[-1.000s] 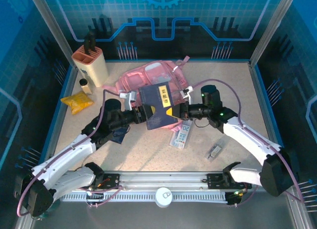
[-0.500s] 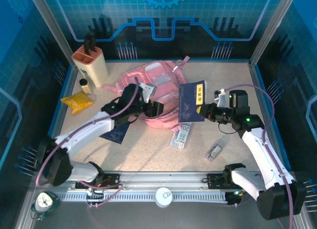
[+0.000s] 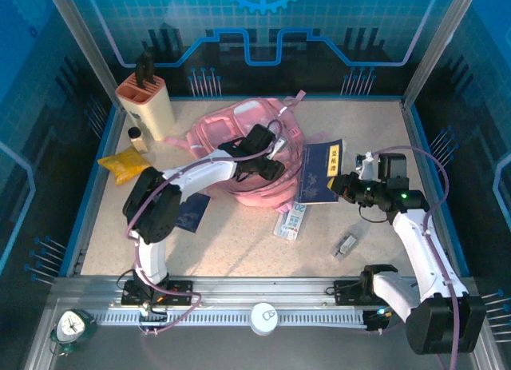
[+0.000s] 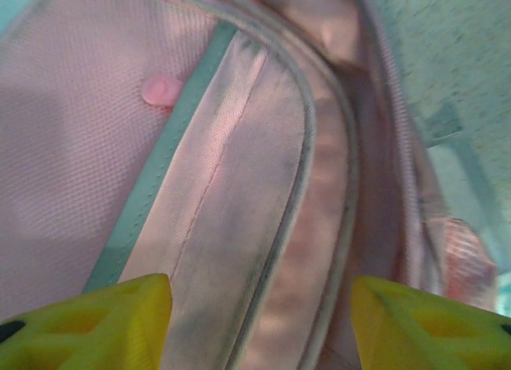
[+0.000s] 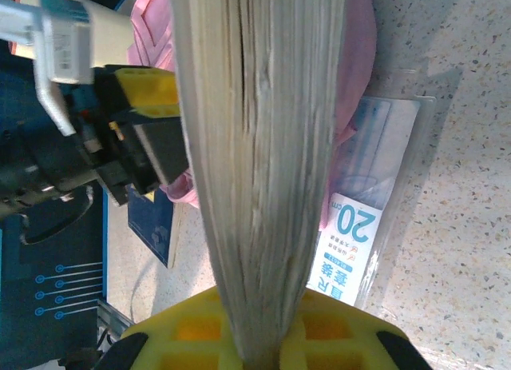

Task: Pack the student bag

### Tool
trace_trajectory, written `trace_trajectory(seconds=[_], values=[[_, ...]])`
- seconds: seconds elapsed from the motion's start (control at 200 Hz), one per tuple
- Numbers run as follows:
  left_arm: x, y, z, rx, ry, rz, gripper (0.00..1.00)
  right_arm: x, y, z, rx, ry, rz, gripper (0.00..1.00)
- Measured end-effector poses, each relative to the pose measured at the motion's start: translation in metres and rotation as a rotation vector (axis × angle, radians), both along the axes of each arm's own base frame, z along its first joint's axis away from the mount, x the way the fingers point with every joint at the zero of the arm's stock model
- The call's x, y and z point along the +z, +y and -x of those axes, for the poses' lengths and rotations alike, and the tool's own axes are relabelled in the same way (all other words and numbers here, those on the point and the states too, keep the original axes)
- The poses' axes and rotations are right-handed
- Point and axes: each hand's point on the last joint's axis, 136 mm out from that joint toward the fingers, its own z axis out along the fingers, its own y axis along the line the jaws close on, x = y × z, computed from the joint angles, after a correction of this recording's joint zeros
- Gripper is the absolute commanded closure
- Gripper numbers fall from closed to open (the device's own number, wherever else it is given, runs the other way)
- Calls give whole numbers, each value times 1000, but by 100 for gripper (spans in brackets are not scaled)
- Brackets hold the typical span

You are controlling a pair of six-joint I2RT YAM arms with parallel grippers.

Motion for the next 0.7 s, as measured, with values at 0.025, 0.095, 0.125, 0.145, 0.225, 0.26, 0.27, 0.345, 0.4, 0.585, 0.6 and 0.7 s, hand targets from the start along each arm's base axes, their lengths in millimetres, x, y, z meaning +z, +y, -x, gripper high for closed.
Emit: trace_trajectory(seconds=[0.025, 0.095, 0.125, 0.145, 0.225, 0.26, 0.27, 0.345, 0.4, 0.585, 0.6, 0.7], values=[[-4, -1, -2, 0, 0, -16, 40, -1, 0, 0, 0, 3, 0, 100], [-16, -1, -9, 6, -3, -65, 45, -5, 0, 1, 0, 18, -2, 100], [-20, 0, -12, 9, -8, -85, 49, -7, 0, 0, 0, 23, -2, 100], [-24, 2, -15, 13, -11, -101, 51, -8, 0, 0, 1, 26, -1, 100], [-31, 6, -19, 15, -25, -143, 64, -10, 0, -2, 1, 33, -3, 100], [-31, 6, -20, 11, -35, -157, 71, -11, -1, -3, 1, 35, -5, 100], [-31, 7, -20, 14, -37, -159, 73, -11, -1, -3, 1, 35, -6, 100], [-28, 4, -21, -17, -74, -192, 85, -12, 0, -4, 2, 37, -7, 100], [-27, 4, -23, -29, -95, -211, 95, -12, 0, -4, 2, 37, -6, 100], [-17, 8, -32, -64, -160, -280, 100, -12, -1, -4, 2, 39, -4, 100], [-16, 9, -32, -64, -164, -282, 100, -12, -1, -4, 2, 39, -4, 100], [-3, 11, -34, -82, -193, -290, 100, -15, -3, -1, -1, 49, 11, 100]])
